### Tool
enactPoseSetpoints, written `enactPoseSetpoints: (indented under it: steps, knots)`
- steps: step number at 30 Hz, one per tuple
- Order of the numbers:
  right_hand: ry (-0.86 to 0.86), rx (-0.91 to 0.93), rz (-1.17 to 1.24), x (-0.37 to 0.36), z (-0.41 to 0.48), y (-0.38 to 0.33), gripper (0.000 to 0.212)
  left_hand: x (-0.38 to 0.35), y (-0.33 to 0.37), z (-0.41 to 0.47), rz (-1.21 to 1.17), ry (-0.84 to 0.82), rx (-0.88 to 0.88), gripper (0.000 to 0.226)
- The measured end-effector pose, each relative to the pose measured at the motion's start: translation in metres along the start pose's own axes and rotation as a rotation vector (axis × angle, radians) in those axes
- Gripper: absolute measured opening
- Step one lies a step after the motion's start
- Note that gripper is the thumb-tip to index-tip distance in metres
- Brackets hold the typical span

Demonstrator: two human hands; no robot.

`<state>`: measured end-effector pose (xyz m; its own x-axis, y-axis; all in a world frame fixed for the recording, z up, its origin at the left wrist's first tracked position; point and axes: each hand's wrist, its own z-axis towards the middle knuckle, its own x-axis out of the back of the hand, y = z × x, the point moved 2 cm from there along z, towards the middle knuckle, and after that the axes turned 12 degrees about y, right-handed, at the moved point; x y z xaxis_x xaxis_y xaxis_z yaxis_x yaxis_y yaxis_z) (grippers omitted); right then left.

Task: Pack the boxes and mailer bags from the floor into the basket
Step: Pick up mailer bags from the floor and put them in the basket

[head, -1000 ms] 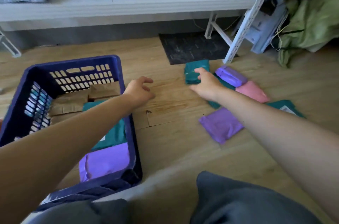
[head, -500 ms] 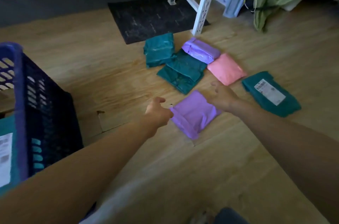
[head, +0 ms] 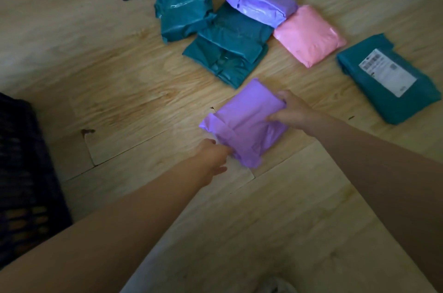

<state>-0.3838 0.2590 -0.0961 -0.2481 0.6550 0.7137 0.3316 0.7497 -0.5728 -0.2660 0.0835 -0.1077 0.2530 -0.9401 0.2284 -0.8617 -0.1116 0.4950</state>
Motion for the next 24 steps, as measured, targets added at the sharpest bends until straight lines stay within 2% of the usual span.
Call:
enactPoseSetpoints:
  steps: [4,8,12,18,24]
  knots:
    - [-0.02,-0.01,-0.001,-0.004,-0.001,0.005,0.048,-0.004,0.003,0.004,-0.013,-0.004,-0.014,0.014]
    - [-0.056,-0.081,0.067,0.0,-0.02,0.009,0.041,0.011,0.001,-0.005,0.007,0.02,-0.009,0.023]
    - [-0.067,-0.098,0.127,0.009,-0.045,0.001,0.046,0.035,0.003,-0.027,-0.028,0.035,-0.007,0.034]
    - [-0.078,-0.015,0.135,0.029,-0.09,-0.041,0.048,0.084,0.026,-0.08,-0.12,0.112,-0.12,0.052]
    - [-0.131,0.137,0.139,0.052,-0.148,-0.112,0.047,0.148,0.044,-0.154,-0.148,0.21,-0.281,0.048]
